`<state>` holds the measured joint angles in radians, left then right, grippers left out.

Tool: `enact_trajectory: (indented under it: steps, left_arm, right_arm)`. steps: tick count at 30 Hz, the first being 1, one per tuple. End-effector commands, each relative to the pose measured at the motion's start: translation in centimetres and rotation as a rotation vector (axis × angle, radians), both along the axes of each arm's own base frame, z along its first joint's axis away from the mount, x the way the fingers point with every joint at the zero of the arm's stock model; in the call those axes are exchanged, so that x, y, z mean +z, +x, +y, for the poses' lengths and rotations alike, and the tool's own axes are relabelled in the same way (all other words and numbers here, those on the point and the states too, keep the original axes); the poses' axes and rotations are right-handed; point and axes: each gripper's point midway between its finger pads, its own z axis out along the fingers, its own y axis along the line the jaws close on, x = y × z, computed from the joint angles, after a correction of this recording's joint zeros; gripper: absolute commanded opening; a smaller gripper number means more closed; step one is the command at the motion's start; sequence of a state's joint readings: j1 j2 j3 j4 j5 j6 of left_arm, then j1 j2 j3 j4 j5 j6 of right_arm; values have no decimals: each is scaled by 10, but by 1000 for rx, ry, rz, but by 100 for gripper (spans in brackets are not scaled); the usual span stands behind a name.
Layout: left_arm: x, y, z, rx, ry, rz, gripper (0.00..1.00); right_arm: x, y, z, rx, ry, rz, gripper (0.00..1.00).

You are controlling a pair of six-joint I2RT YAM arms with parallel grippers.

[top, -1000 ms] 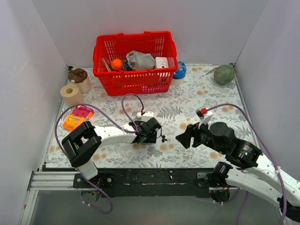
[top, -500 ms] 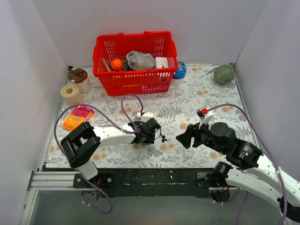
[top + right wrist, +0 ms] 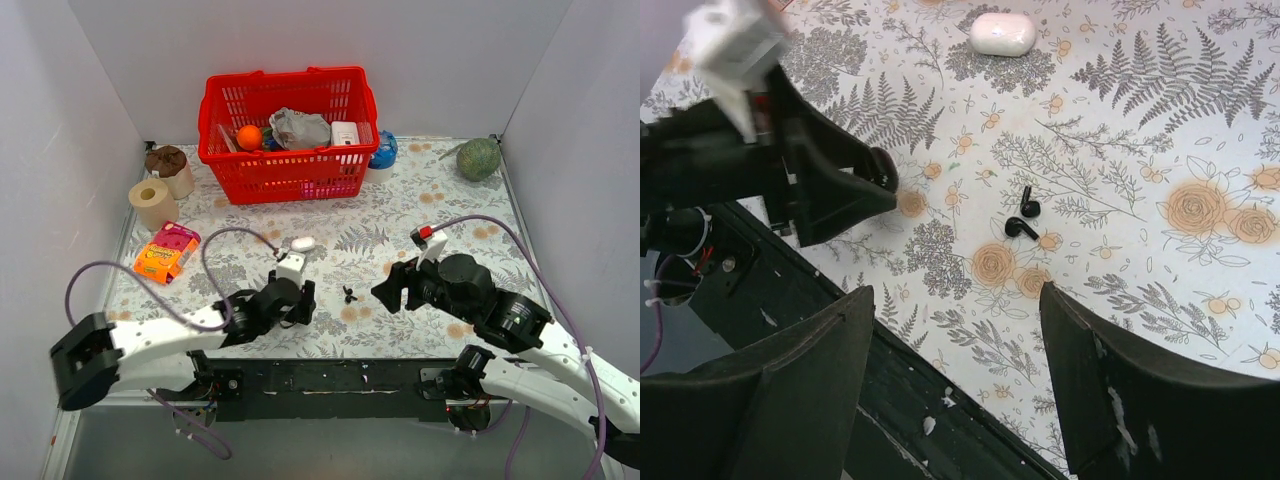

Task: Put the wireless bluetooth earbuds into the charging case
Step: Pick up the charging case at the center of the board, then open the charging case.

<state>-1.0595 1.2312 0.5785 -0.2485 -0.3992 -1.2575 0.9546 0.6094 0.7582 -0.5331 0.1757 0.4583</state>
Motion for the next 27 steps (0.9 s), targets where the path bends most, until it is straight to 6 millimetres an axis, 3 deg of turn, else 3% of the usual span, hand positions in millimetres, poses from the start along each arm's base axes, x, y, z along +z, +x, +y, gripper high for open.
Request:
enact_trajectory:
  steps: [1,6,7,8,16,20,27]
  left_arm:
    - [109,0,-30,-181,-443,-434,0]
    - [144,-30,-37,-445,-556,-693,0]
    - [148,-31,-39,-468,-549,-712,0]
    - [147,-30,-42,-498,-507,-732,0]
    - [167,-18,-44,-547,-362,-902,0]
    - [178,-14,-44,-549,-324,-961,0]
    - [192,-14,-47,-571,-308,-1002,0]
  right_arm:
    - [40,8,12,34,49,-84,75]
    - [54,3,42,196,58,-117,75]
    - [67,5,46,205,52,-124,75]
    - [50,4,55,258,-22,-66,76]
    - [64,14,92,335,-20,-36,80]
    - [48,19,109,358,-51,29,80]
    - [43,27,124,352,-40,52,78]
